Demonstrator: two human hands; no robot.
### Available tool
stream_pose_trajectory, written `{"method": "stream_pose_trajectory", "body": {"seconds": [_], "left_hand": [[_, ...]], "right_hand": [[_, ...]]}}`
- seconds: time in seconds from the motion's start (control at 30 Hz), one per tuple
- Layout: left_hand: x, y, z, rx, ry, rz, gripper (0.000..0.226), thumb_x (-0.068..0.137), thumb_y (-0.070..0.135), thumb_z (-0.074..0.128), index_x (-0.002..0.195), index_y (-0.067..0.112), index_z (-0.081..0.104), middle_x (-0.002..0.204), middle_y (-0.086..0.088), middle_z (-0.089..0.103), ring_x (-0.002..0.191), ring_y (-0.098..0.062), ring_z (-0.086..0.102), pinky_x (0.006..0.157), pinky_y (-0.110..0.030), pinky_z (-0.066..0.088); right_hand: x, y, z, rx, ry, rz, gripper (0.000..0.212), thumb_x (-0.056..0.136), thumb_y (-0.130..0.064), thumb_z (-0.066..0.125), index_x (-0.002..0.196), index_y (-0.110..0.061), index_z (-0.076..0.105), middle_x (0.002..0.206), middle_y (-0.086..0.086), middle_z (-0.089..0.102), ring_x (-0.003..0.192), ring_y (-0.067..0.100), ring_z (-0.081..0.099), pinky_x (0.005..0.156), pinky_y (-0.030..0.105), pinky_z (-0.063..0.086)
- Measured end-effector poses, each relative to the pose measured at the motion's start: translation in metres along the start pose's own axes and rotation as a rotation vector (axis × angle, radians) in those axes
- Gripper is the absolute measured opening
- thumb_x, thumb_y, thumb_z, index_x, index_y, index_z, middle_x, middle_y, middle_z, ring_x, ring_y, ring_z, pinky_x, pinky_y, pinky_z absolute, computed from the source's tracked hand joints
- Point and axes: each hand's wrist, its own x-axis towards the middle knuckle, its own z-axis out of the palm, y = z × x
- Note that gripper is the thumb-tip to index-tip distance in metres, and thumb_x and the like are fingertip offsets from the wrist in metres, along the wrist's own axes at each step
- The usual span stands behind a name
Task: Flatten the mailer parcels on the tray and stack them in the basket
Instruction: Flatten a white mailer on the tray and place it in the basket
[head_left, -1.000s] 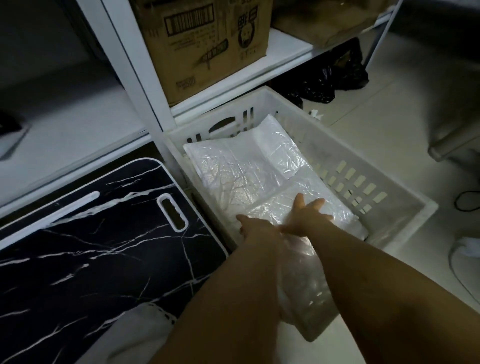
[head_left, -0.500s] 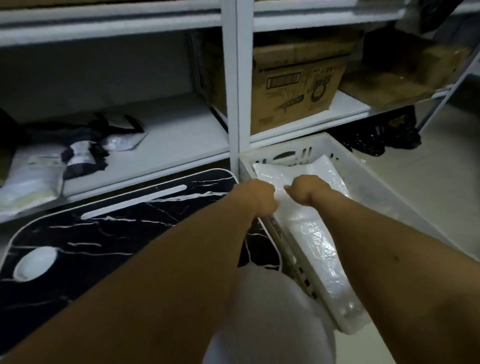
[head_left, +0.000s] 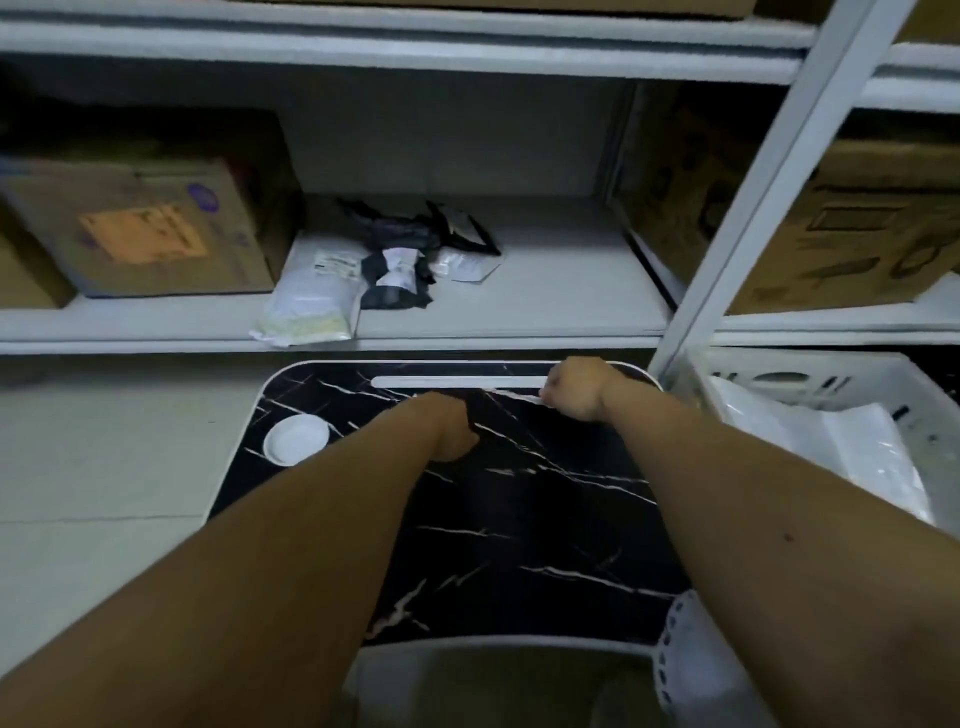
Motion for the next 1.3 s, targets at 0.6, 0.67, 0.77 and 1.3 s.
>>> {"method": "stream_pose_trajectory", "body": {"seconds": [0.6, 0.67, 0.77, 1.3], "left_hand": [[0.068, -0.147, 0.043, -0.257, 0.171, -0.224, 0.029, 0.094, 0.023, 0.047, 0.118, 0.007, 0.052, 0.118, -0.013, 0.059, 0.107, -0.030, 0.057, 0.081, -0.036, 0.044], [0.069, -0.151, 0.048, -0.303, 0.189, -0.224, 0.023, 0.094, 0.021, 0.046, 0.109, 0.006, 0.057, 0.111, -0.013, 0.062, 0.100, -0.028, 0.059, 0.078, -0.034, 0.044], [0.065, -0.159, 0.054, -0.354, 0.205, -0.226, 0.017, 0.092, 0.019, 0.047, 0.099, 0.009, 0.059, 0.103, -0.011, 0.064, 0.090, -0.025, 0.059, 0.073, -0.031, 0.045], [-0.053, -0.130, 0.022, -0.248, 0.080, -0.355, 0.031, 0.096, 0.021, 0.044, 0.114, 0.001, 0.060, 0.117, -0.015, 0.062, 0.109, -0.030, 0.059, 0.087, -0.034, 0.047]], "right_hand": [[0.131, -0.210, 0.020, -0.190, 0.405, -0.588, 0.042, 0.087, -0.012, 0.053, 0.120, -0.035, 0.066, 0.161, 0.003, 0.011, 0.129, 0.030, 0.033, 0.100, 0.043, 0.037], [0.132, -0.225, 0.031, -0.292, 0.360, -0.644, 0.041, 0.088, -0.013, 0.052, 0.122, -0.034, 0.064, 0.162, 0.002, 0.007, 0.129, 0.027, 0.032, 0.101, 0.042, 0.035], [0.135, -0.236, 0.040, -0.259, 0.338, -0.546, 0.049, 0.089, -0.008, 0.047, 0.138, -0.016, 0.046, 0.159, 0.001, 0.015, 0.123, 0.027, 0.039, 0.096, 0.042, 0.039], [-0.001, -0.183, 0.098, -0.227, 0.170, -0.758, 0.079, 0.082, -0.009, 0.058, 0.151, -0.006, 0.020, 0.142, 0.013, 0.042, 0.119, 0.030, 0.050, 0.099, 0.042, 0.045]]}}
